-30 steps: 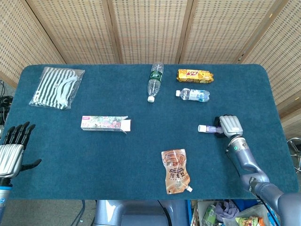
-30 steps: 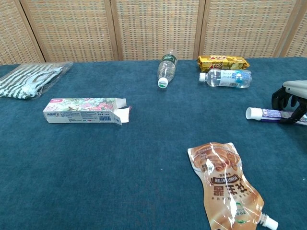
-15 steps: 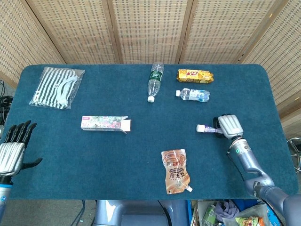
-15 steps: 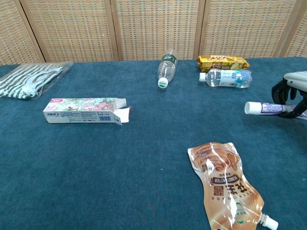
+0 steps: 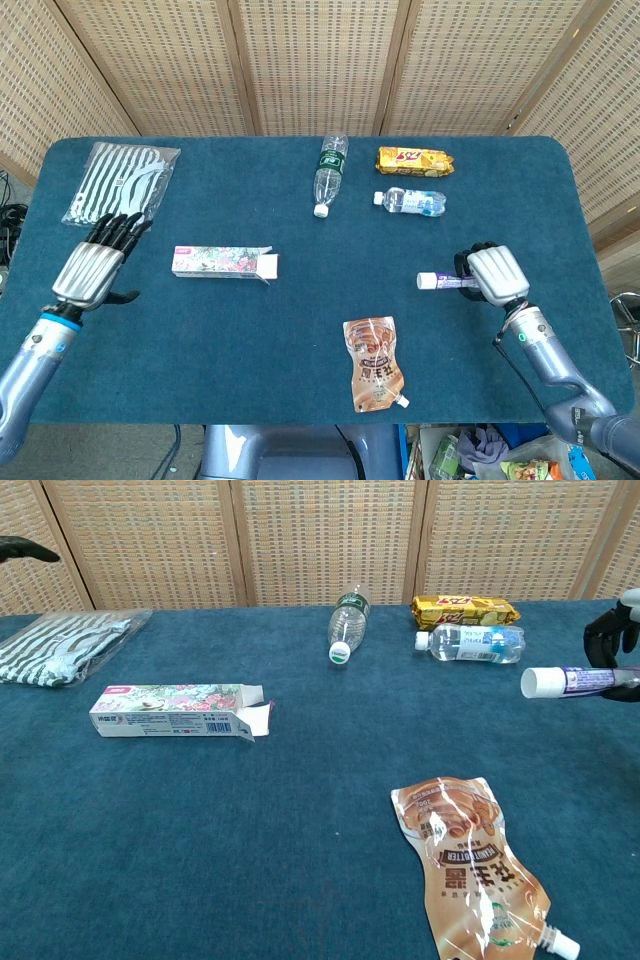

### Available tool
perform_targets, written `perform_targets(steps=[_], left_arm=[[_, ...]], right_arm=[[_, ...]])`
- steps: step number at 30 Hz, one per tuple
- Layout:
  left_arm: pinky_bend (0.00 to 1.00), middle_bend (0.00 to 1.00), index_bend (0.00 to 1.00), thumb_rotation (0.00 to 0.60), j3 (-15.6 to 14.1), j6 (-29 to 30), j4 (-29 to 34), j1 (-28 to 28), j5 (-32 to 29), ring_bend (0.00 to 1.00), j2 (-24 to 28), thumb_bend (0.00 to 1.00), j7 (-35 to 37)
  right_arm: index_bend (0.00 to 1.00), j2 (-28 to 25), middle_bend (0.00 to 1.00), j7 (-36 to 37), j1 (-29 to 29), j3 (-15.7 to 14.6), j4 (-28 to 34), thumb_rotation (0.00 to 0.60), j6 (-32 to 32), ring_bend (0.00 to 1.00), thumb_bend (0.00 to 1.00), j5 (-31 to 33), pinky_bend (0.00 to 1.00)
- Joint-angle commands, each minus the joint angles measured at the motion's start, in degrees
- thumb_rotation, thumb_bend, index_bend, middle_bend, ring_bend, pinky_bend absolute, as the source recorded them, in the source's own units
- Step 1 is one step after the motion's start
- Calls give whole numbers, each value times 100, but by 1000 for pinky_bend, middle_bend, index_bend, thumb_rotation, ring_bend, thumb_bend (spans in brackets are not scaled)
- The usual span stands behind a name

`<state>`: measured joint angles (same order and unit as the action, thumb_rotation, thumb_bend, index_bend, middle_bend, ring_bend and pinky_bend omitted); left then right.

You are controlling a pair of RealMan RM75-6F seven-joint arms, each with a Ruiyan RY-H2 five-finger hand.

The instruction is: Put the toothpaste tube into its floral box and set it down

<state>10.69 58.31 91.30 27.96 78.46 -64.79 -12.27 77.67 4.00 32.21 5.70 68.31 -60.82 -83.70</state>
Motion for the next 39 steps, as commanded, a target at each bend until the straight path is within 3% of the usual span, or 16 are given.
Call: perform_targets(steps=[1, 8, 14, 20, 23, 26, 28, 31, 39], left_arm=[[0, 0, 0, 600, 152, -754, -765, 689, -225, 0, -579, 29, -243], [0, 0, 0, 600, 137, -1568, -2028, 1418, -287, 0, -1599, 29, 93], [5, 0, 0, 600, 55, -1962, -2784, 1792, -255, 0, -2180, 29, 289], [32, 0, 0, 600, -44, -2145, -3042, 1967, -297, 0, -2400, 29, 217], [96, 4, 0, 600, -71, -2188, -3174, 2020, -392, 8, -2524, 29, 101], [216, 69, 22, 600, -92, -2293, -3252, 2066, -557, 91, -2635, 28, -25], [351, 195, 141, 600, -95, -2278, -3282, 2083, -620, 222, -2702, 35, -101], [490, 329, 273, 600, -108, -2203, -3305, 2090, -704, 344, -2790, 49, -234], [594, 478, 426, 600, -106, -2103, -3185, 2100, -965, 461, -2816, 56, -498]], right_arm=[[584, -219, 594, -403, -121, 16, 374, 600, -143, 427, 465, 96, 387], [584, -346, 596, -767, -227, 57, 660, 600, -206, 427, 467, 297, 387], [584, -367, 596, -775, -271, 65, 639, 600, -223, 428, 471, 356, 387], [584, -387, 596, -671, -271, 93, 544, 600, -209, 429, 476, 375, 387], [584, -398, 596, -626, -264, 96, 510, 600, -198, 429, 476, 360, 387], [584, -406, 596, -609, -265, 90, 497, 600, -204, 429, 476, 340, 387], [584, -411, 596, -597, -270, 88, 495, 600, -211, 429, 476, 333, 387], [584, -426, 596, -581, -284, 87, 505, 600, -230, 429, 475, 326, 387], [586, -484, 597, -564, -338, 73, 556, 600, -319, 430, 479, 284, 387]])
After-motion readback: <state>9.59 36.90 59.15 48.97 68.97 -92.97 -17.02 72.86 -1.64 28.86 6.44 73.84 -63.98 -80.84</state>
